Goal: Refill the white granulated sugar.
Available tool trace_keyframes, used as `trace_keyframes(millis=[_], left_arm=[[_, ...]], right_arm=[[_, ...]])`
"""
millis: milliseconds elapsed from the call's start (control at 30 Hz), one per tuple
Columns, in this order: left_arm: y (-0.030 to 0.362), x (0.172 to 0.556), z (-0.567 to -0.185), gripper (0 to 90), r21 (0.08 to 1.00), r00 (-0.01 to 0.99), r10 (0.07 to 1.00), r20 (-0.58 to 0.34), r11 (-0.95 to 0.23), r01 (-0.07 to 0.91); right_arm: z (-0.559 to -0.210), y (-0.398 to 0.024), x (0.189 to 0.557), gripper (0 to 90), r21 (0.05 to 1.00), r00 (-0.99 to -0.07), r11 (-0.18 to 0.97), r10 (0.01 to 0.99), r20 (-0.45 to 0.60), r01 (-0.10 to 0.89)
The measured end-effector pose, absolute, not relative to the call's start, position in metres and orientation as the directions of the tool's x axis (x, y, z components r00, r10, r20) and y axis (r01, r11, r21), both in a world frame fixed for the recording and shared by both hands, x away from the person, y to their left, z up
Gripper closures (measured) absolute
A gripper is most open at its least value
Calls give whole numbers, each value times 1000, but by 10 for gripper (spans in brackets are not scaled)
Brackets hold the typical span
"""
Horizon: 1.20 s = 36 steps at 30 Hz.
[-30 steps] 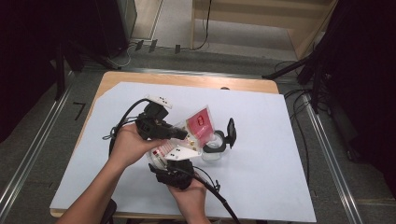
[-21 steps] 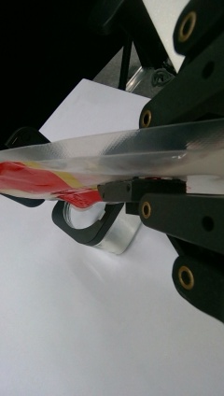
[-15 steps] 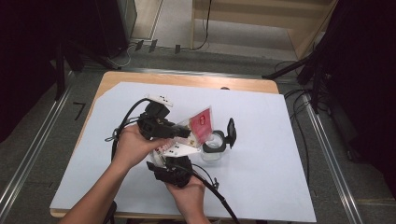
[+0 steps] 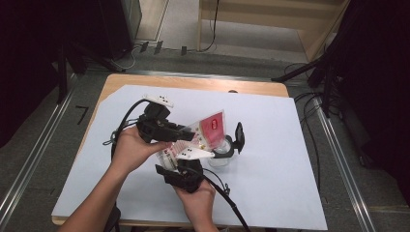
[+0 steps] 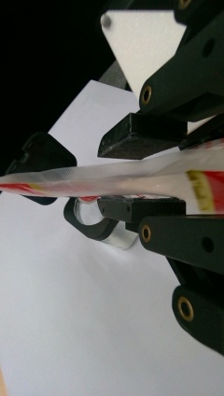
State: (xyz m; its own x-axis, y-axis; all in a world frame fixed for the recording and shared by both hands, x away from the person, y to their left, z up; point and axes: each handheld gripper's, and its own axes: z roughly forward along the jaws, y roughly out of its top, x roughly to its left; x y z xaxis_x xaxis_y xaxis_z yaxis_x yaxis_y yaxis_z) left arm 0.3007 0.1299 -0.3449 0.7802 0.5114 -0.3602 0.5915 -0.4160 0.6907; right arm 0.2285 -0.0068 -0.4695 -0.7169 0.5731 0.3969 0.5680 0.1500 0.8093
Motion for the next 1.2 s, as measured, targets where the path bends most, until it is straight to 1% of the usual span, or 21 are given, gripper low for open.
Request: trace_keyframes(millis=[167,233,400,467,600,633,800,867,1067,1133,1200], left_arm=[[132,301,-345,779,688,776,512,-368,-412,598],[131,300,-344,814,692,779,516,-356,-414,591],[128,298,-342,858,695,778,529,-340,-415,587],[127,298,-341,860,697,777,530,-339,-414,586],[126,300,-336,858,696,783,526,-332,-424,579],[125,301,-335,854,695,782,525,-336,-422,582],[119,304,-326,846,697,793,519,-319,-438,567],[117,306,-324,844,699,792,515,-328,-431,570],[112,308,-320,854,696,795,511,-327,-438,568],[111,307,-319,857,688,793,516,-324,-446,572],[110,307,-320,859,677,785,529,-323,-450,582]], right_arm=[[-469,-8,229,614,813,-722,155,571,390,561],[-468,-7,229,609,817,-729,163,570,380,554],[-465,-6,229,572,826,-747,181,559,360,533],[-464,-4,229,557,825,-752,198,559,348,529],[-461,-4,232,614,827,-759,205,553,344,524],[-460,-4,232,616,827,-762,204,548,346,523],[-453,-4,235,621,829,-764,161,510,394,535],[-450,-5,236,621,831,-764,153,506,400,535],[-445,-9,239,610,838,-770,161,511,382,522],[-445,-7,238,579,838,-775,174,510,373,518],[-446,-6,238,605,834,-774,177,509,376,522]])
